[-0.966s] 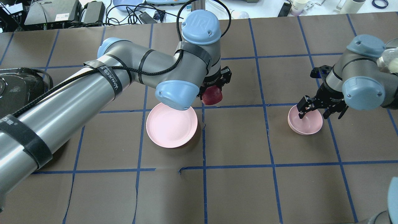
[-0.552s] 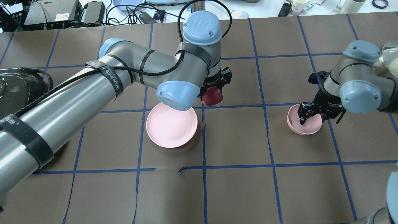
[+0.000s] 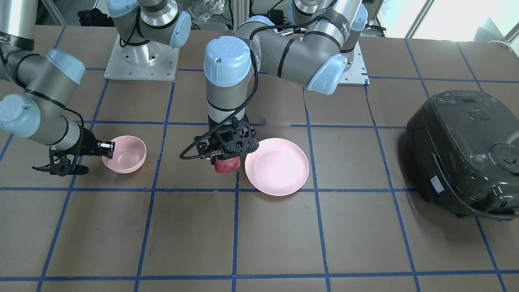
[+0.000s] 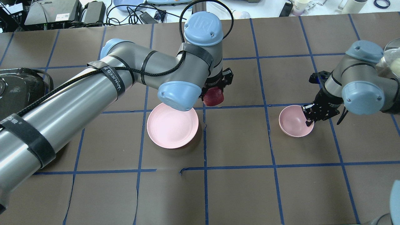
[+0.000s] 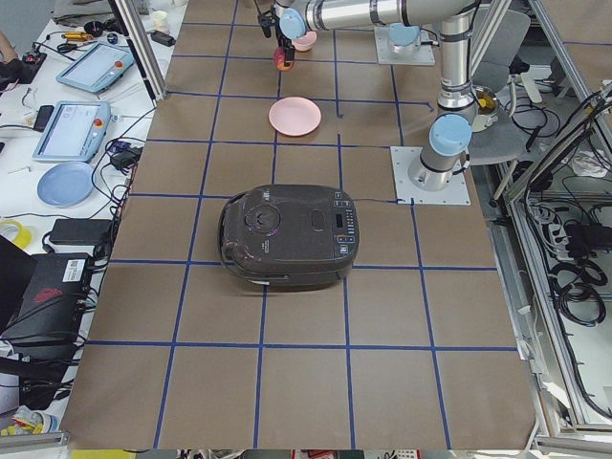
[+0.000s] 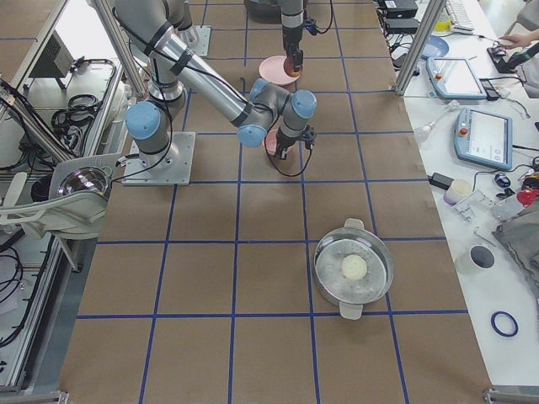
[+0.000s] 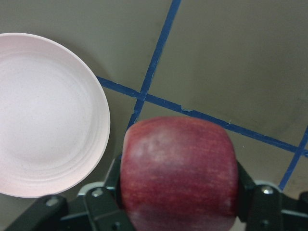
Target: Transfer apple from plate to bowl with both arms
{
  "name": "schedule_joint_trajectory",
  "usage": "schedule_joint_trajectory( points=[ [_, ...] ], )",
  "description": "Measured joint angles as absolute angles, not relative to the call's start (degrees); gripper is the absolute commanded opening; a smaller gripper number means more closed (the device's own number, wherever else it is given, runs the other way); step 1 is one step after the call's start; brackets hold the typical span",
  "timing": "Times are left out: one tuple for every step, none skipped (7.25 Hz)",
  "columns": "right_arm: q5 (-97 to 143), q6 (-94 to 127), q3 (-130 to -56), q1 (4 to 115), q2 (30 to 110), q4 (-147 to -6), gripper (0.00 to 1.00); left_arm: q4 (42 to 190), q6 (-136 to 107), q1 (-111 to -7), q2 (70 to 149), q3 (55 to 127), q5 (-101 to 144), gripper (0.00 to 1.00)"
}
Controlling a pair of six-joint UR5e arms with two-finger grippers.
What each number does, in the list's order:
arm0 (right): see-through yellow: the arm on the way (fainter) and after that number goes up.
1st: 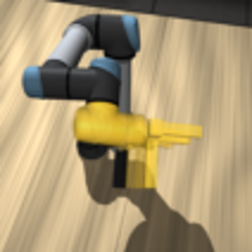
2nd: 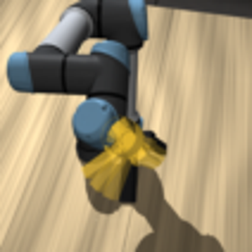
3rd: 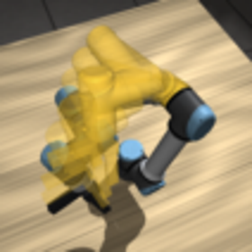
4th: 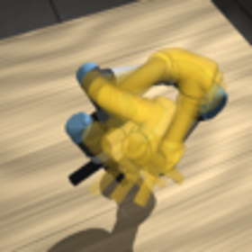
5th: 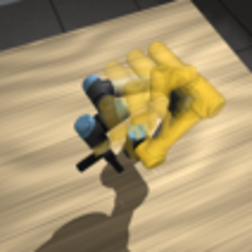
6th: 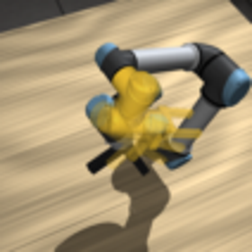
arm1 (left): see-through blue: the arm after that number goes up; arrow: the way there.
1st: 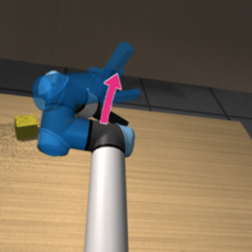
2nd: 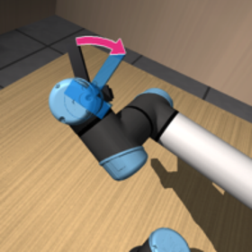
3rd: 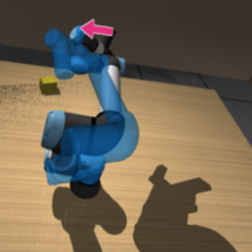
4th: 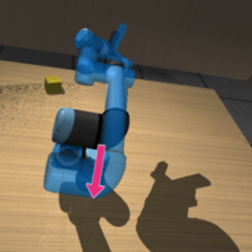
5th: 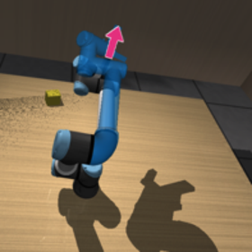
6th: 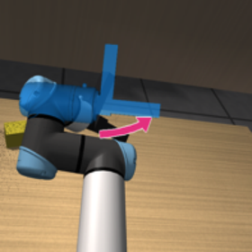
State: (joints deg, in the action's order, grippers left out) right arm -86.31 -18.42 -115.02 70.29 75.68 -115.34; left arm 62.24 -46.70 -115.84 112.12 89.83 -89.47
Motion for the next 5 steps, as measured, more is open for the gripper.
schedule_joint_trajectory(
  points=[
    [-83.6,-18.2,-114.5,70.8,76.3,-114.8,0.0,62.2,-46.7,-115.8,112.1,89.8,-89.5,0.15],
    [-81.3,-17.0,-114.0,72.0,76.6,-114.3,0.0,62.2,-46.6,-115.8,112.1,89.8,-89.5,0.15],
    [-79.8,-13.1,-113.8,74.4,76.7,-114.2,0.0,62.2,-46.6,-115.8,112.1,89.8,-89.5,0.15],
    [-78.9,-8.0,-113.7,77.6,76.7,-114.4,0.0,62.2,-46.6,-115.8,112.1,89.8,-89.5,0.15],
    [-78.5,-3.2,-113.8,80.6,76.5,-114.6,0.0,62.2,-46.6,-115.8,112.1,89.8,-89.5,0.15]
  ],
)
